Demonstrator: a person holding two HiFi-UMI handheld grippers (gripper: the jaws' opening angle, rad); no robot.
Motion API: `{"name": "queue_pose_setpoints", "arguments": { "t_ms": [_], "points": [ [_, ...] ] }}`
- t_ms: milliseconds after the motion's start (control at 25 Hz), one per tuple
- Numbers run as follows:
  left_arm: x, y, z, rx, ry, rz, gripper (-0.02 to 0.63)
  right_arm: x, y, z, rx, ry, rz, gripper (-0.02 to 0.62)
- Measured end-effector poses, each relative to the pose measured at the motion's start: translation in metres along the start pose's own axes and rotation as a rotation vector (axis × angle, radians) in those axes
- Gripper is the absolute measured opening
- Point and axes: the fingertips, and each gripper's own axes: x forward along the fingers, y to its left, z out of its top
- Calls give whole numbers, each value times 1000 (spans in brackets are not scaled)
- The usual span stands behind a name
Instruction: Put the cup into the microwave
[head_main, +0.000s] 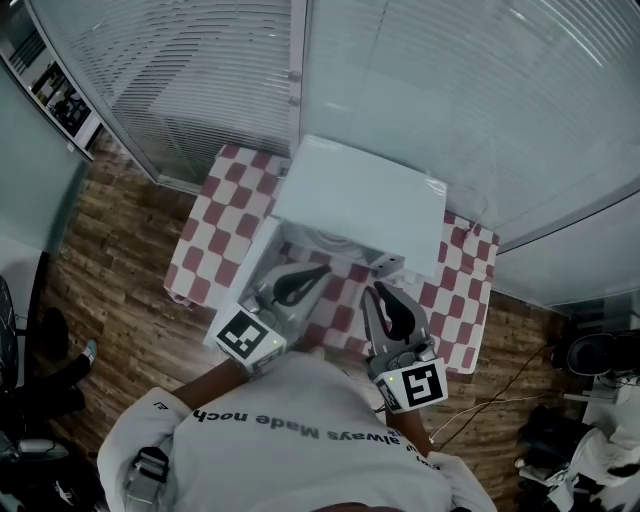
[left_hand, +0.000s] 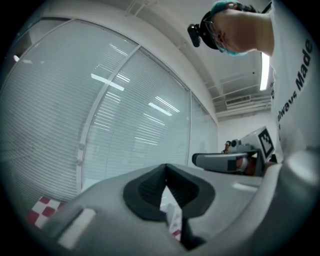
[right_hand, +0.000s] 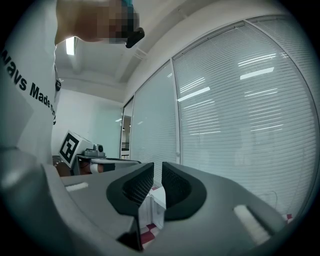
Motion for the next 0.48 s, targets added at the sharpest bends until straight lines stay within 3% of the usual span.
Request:
{"name": "queue_pose_setpoints", "arguments": {
  "t_ms": [480],
  "points": [
    [-6,9,2,-8,2,7,3,7,5,0,0,3,3,51]
  ]
}}
